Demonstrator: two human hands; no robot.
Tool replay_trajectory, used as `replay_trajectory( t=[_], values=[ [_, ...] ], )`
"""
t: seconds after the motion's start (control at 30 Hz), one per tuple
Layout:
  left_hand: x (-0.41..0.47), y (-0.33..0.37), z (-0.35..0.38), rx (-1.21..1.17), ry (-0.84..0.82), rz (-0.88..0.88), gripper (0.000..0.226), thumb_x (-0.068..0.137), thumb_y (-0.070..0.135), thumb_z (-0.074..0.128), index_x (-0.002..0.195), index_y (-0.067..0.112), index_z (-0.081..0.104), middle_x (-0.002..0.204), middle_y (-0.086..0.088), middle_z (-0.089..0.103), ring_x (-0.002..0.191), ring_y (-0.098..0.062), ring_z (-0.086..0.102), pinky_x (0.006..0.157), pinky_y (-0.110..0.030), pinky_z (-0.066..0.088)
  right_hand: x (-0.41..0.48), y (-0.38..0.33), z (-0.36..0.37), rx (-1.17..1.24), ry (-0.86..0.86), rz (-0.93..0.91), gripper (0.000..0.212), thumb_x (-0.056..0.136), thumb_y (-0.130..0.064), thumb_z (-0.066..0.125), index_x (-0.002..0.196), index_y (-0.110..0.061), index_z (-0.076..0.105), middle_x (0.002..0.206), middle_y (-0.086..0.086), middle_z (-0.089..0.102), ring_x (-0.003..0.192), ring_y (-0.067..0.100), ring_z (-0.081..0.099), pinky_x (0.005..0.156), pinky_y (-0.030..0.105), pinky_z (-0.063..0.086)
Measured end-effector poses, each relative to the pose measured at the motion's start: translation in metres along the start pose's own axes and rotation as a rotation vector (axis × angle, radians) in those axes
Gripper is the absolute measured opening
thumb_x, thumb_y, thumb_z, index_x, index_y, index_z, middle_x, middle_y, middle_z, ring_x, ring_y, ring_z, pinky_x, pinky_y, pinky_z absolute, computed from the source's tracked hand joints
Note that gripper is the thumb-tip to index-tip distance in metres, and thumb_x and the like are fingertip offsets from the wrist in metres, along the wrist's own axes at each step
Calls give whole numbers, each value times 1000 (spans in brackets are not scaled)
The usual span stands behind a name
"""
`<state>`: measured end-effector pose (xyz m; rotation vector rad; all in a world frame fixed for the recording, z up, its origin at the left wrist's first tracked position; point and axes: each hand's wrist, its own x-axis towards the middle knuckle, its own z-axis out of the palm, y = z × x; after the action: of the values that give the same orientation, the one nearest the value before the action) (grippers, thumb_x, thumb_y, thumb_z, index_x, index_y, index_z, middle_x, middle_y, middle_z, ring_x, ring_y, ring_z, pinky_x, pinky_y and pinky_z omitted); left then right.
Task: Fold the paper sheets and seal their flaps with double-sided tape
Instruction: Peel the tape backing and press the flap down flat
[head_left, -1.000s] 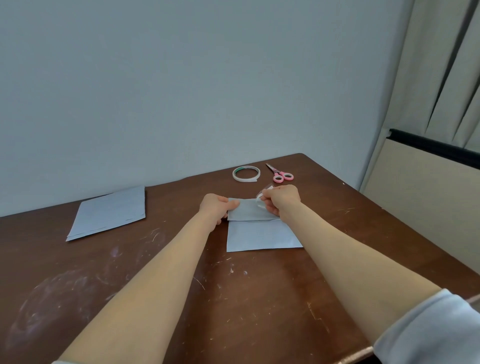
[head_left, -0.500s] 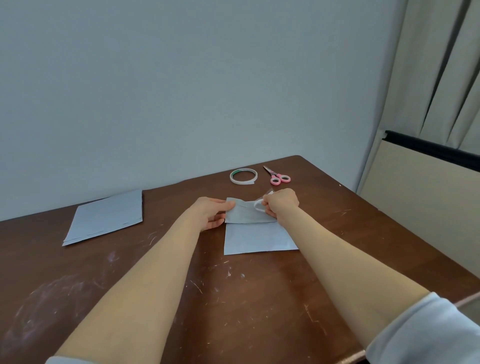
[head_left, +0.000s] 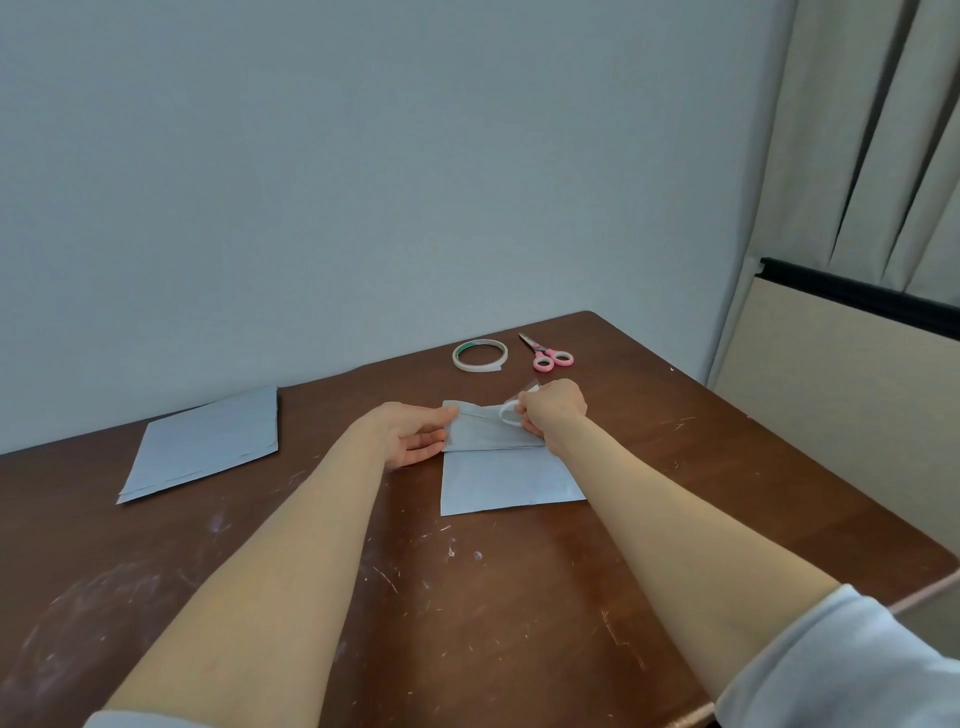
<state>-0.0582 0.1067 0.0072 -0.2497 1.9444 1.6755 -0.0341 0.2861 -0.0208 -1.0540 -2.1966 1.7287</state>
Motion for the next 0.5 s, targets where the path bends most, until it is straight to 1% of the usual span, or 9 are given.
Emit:
replay_trajectory(
  t=[0.03, 0.07, 0.1, 0.13, 0.2, 0.33, 0.4, 0.43, 0.5],
  values=[
    [0, 0, 0, 0, 5, -3, 37, 75, 17, 80, 106, 7, 62, 96, -7, 65, 81, -13, 62, 66, -26, 56, -1, 1, 0, 8, -5, -4, 27, 90, -14, 61, 113, 0, 63, 111, 14, 68, 85, 21, 59, 78, 30, 53],
    [-1, 0, 0, 1, 8, -5, 37, 75, 18, 80, 105, 7, 62, 95, -7, 65, 80, -13, 62, 66, -26, 56, -1, 1, -1, 20, -16, -6, 26, 91, -13, 60, 112, 0, 63, 110, 14, 68, 84, 21, 59, 71, 30, 52],
    [-1, 1, 0, 1, 7, -7, 36, 75, 19, 79, 104, 7, 62, 94, -7, 65, 80, -13, 62, 66, -26, 56, -1, 1, -2, 37, -34, -12, 23, 91, -12, 59, 110, 1, 63, 108, 13, 68, 81, 22, 58, 65, 28, 50],
    [-2, 1, -1, 3, 3, -9, 36, 75, 19, 79, 104, 7, 62, 93, -6, 65, 80, -13, 62, 66, -26, 56, -2, 3, -3, 74, -57, -26, 18, 91, -10, 58, 104, 1, 62, 104, 12, 67, 78, 21, 57, 63, 28, 48],
    [-4, 1, -2, 14, -3, -11, 37, 75, 20, 79, 105, 8, 62, 92, -6, 66, 80, -13, 63, 65, -26, 56, -4, 6, -6, 178, -96, -59, 5, 90, -5, 56, 94, -5, 57, 93, 11, 61, 70, 18, 56, 66, 28, 50],
    [-8, 2, -8, 1, 19, -25, 39, 75, 26, 79, 105, 8, 61, 96, -6, 68, 82, -12, 63, 68, -27, 56, -9, 8, -9, 232, -117, -86, 6, 90, -3, 54, 95, -7, 54, 89, 10, 57, 63, 14, 54, 66, 28, 50],
    [-9, 5, -18, 19, 79, -16, 39, 75, 30, 78, 104, 10, 61, 95, -5, 70, 81, -10, 61, 68, -26, 55, -10, 7, -10, 239, -120, -87, 4, 91, -4, 54, 93, -7, 55, 88, 10, 58, 63, 14, 54, 63, 26, 49],
    [-9, 5, -23, 47, 114, 3, 38, 76, 31, 78, 103, 10, 62, 94, -4, 70, 80, -10, 60, 68, -25, 54, -10, 7, -11, 237, -117, -85, 4, 90, -4, 54, 89, -8, 56, 86, 9, 58, 63, 14, 54, 62, 26, 49],
    [-11, 4, -32, 108, 164, 62, 37, 77, 29, 77, 106, 11, 65, 96, -3, 71, 80, -10, 59, 69, -24, 53, -10, 8, -10, 240, -121, -76, 13, 89, -5, 56, 77, -10, 55, 81, 6, 58, 66, 15, 55, 62, 26, 49]
  ],
)
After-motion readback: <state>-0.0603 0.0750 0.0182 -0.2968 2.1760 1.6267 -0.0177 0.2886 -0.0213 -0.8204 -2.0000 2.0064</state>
